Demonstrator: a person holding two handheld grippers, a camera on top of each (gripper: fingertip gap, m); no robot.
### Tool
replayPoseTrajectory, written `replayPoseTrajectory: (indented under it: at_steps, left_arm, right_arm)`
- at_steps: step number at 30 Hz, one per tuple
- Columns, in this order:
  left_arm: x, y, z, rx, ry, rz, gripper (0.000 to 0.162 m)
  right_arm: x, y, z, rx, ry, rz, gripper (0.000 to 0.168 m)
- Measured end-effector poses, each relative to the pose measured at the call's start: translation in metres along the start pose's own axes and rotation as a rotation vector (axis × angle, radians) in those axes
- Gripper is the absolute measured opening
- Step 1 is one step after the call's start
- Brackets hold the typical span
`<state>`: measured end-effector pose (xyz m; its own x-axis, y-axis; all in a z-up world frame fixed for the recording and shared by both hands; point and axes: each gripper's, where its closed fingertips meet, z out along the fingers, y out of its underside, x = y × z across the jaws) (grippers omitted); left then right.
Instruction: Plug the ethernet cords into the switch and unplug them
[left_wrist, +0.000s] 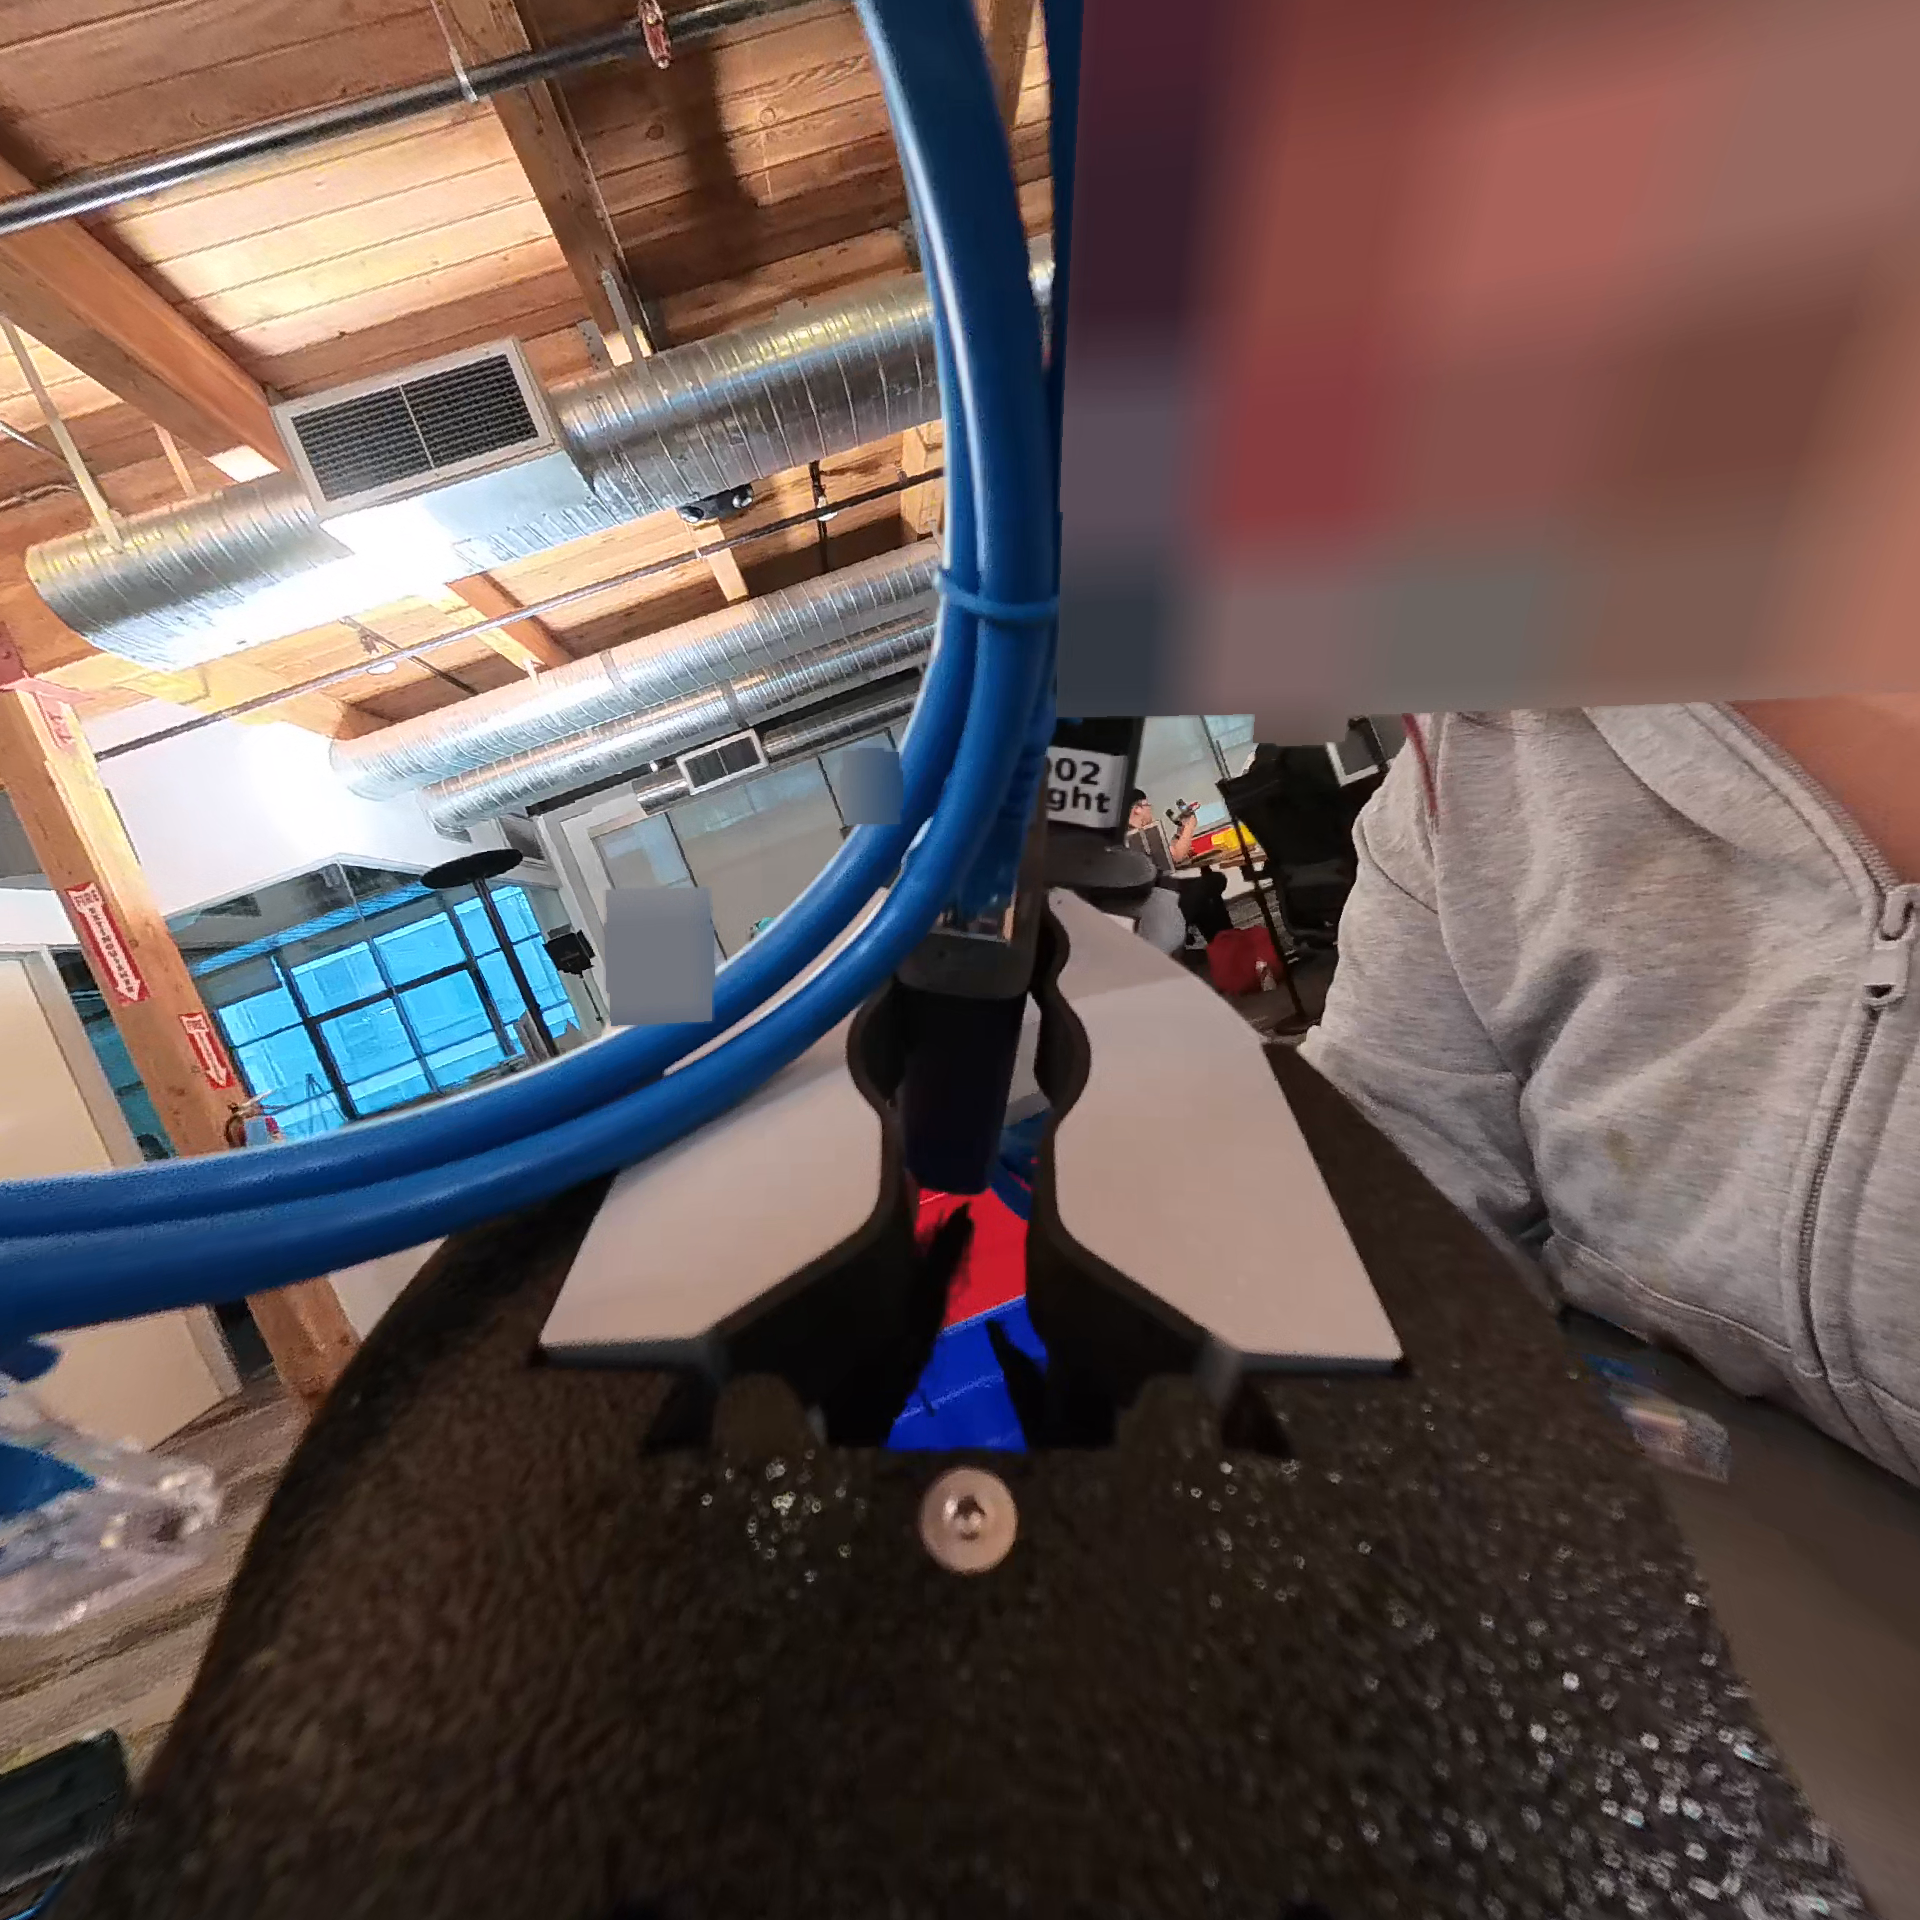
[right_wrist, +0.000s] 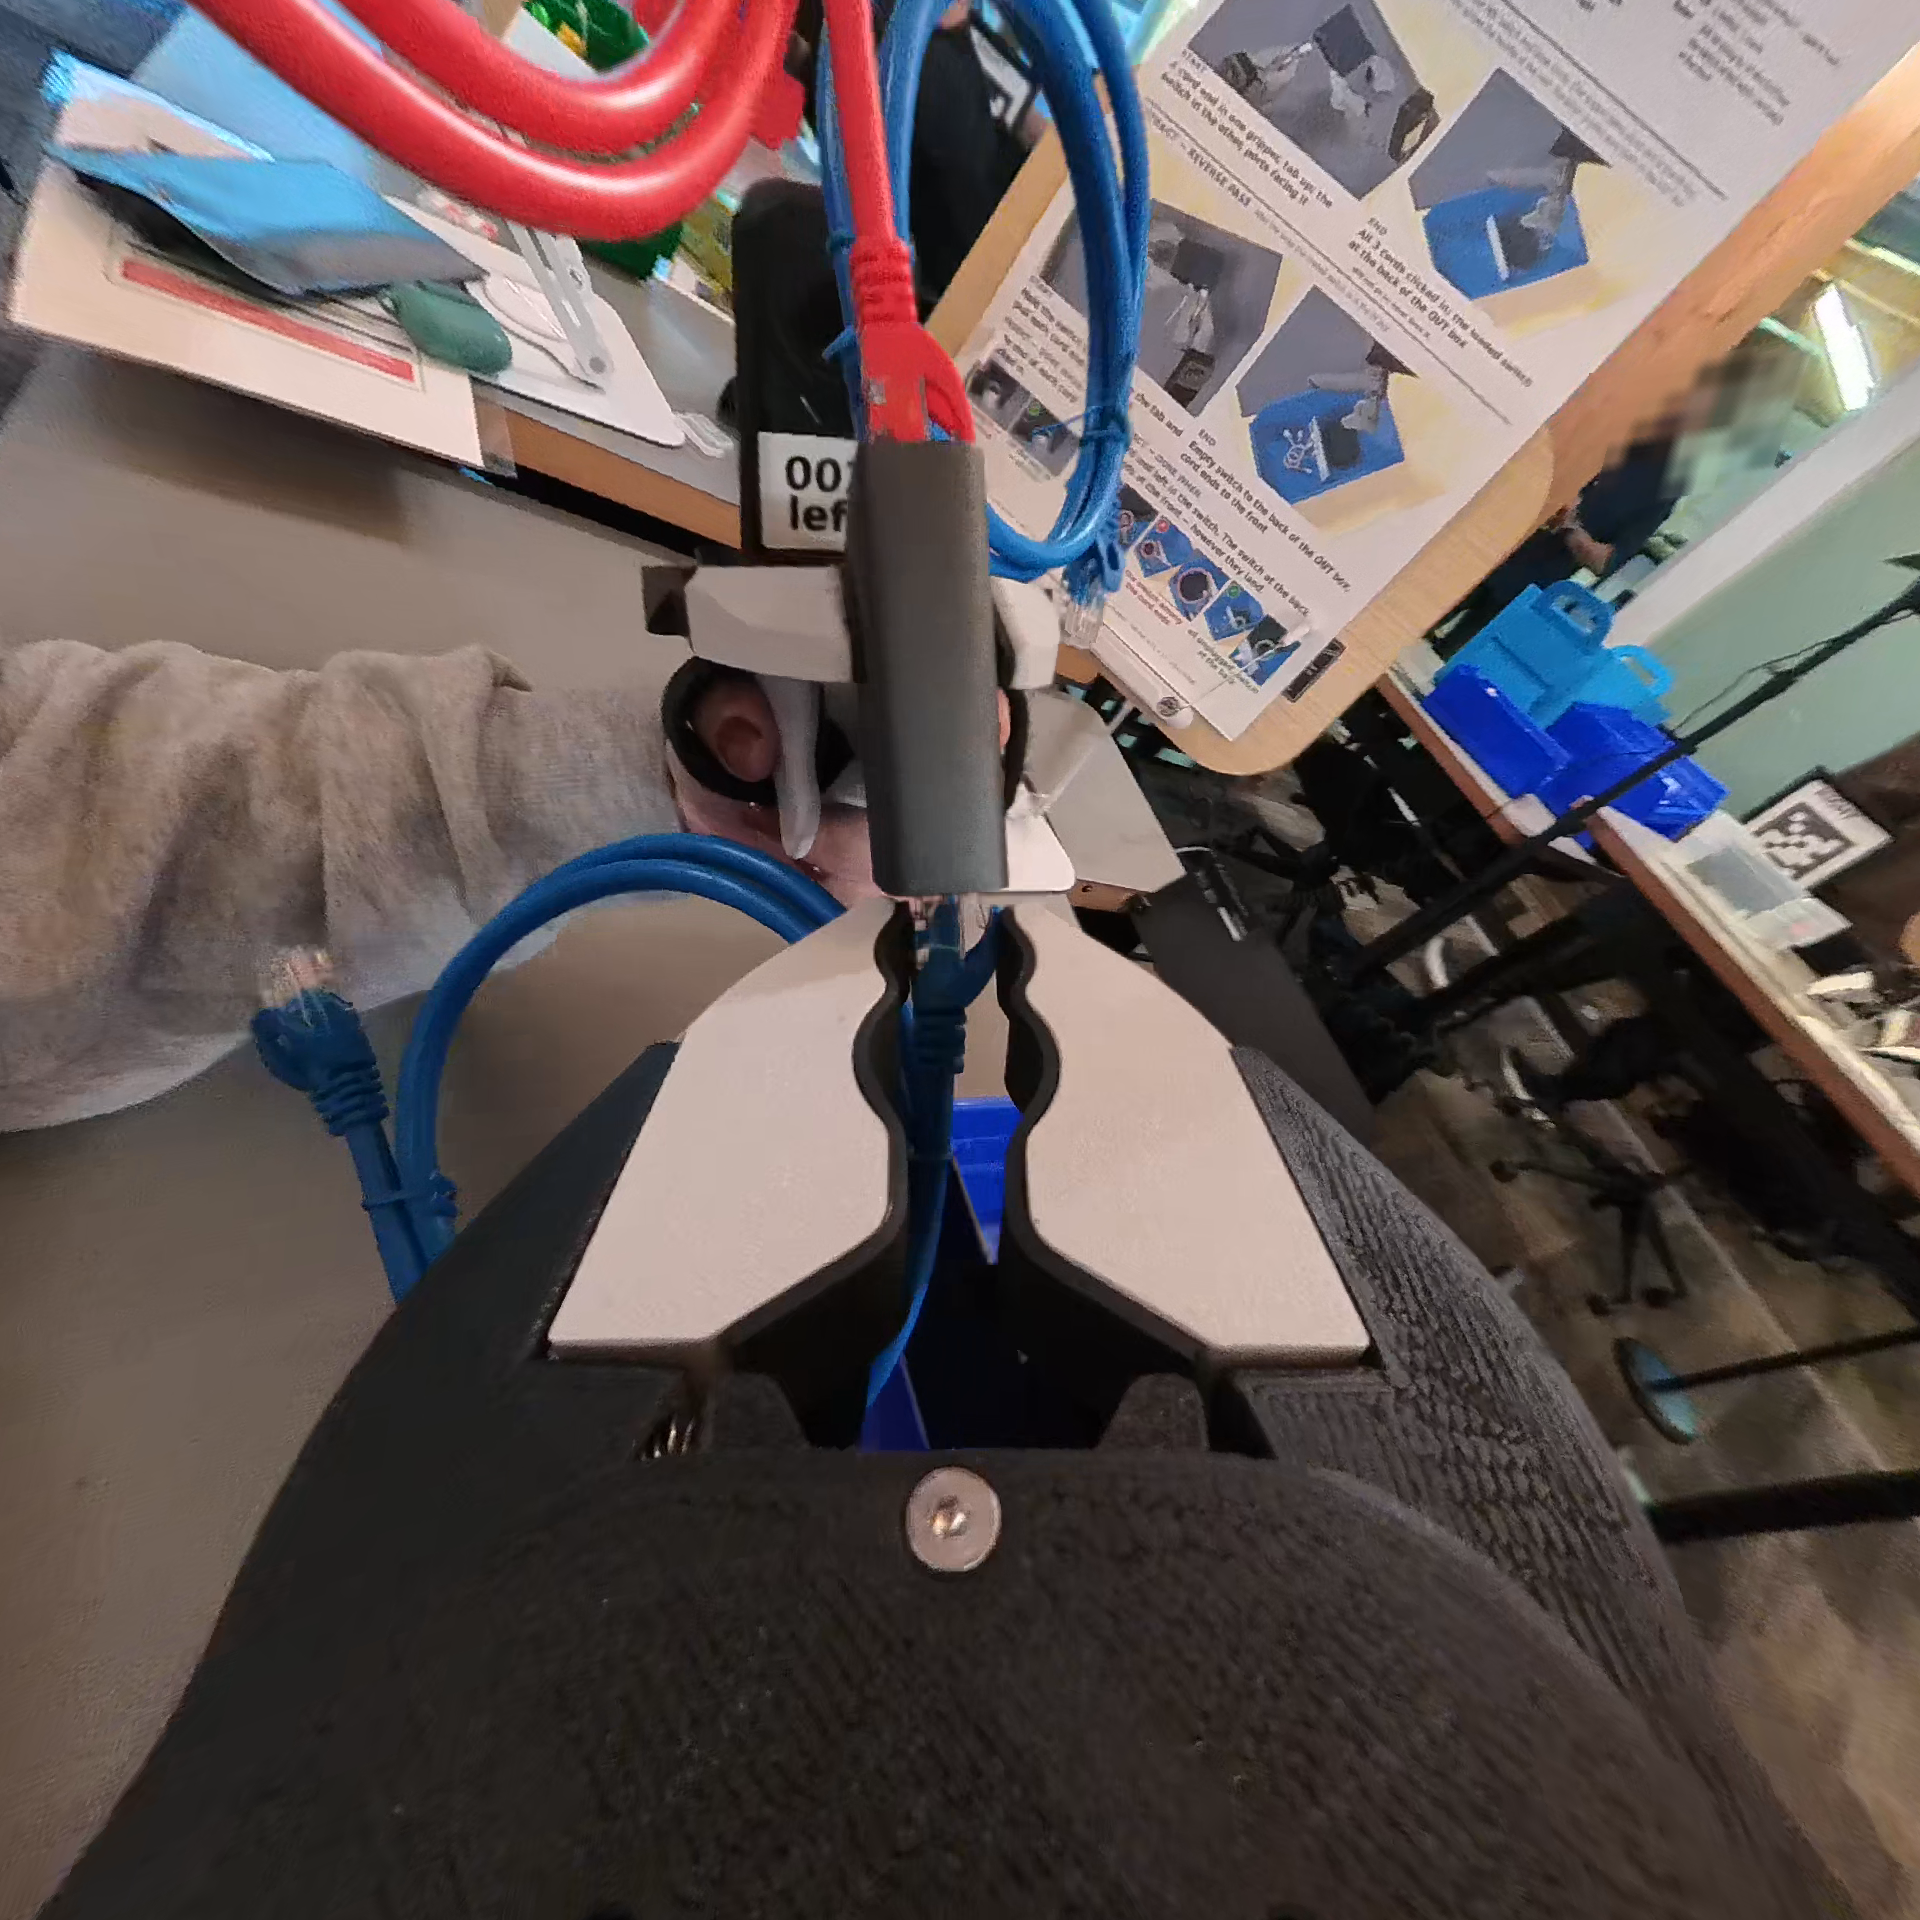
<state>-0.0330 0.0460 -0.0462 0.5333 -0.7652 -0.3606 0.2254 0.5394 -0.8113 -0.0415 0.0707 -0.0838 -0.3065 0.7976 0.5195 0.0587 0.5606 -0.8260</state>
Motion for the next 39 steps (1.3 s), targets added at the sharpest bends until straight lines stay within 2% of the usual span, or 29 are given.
replayPoseTrajectory:
  at_steps: [3, 5, 8, 11, 13, 19, 21, 29, 39]
  left_arm:
    - [-0.001, -0.005, 0.004, 0.017, -0.036, 0.046, 0.023]
    - [-0.004, -0.008, 0.006, 0.007, -0.072, 0.045, 0.03]
    - [-0.004, 0.002, 0.011, -0.11, -0.104, 0.103, 0.039]
    - [0.005, -0.002, 0.015, -0.114, -0.06, 0.176, 0.033]
    - [0.01, -0.006, 0.017, -0.094, -0.016, 0.148, 0.027]
    - [0.016, 0.007, 0.019, -0.117, 0.05, 0.073, 0.023]
    - [0.019, 0.01, 0.02, -0.091, 0.083, 0.033, 0.023]
    - [0.033, 0.016, 0.029, -0.051, 0.188, -0.033, 0.022]
    - [0.034, 0.026, 0.039, -0.113, 0.171, 0.014, 0.023]
  right_arm:
    - [0.005, -0.005, -0.002, 0.016, 0.041, -0.038, 0.013]
    - [0.009, -0.009, -0.002, 0.045, 0.072, -0.033, 0.013]
    - [0.004, -0.007, 0.004, 0.019, 0.068, -0.062, 0.013]
    - [-0.004, -0.01, 0.008, 0.049, 0.027, -0.063, 0.013]
    - [-0.009, -0.012, 0.008, 0.063, 0.018, -0.122, 0.014]
    - [-0.012, 0.002, 0.003, -0.04, 0.138, -0.498, 0.015]
    - [-0.015, 0.005, 0.0, -0.058, 0.136, -0.56, 0.015]
    - [-0.028, 0.01, -0.016, -0.007, 0.015, -0.676, 0.015]
    - [-0.026, 0.017, -0.027, 0.015, -0.035, -0.686, 0.015]
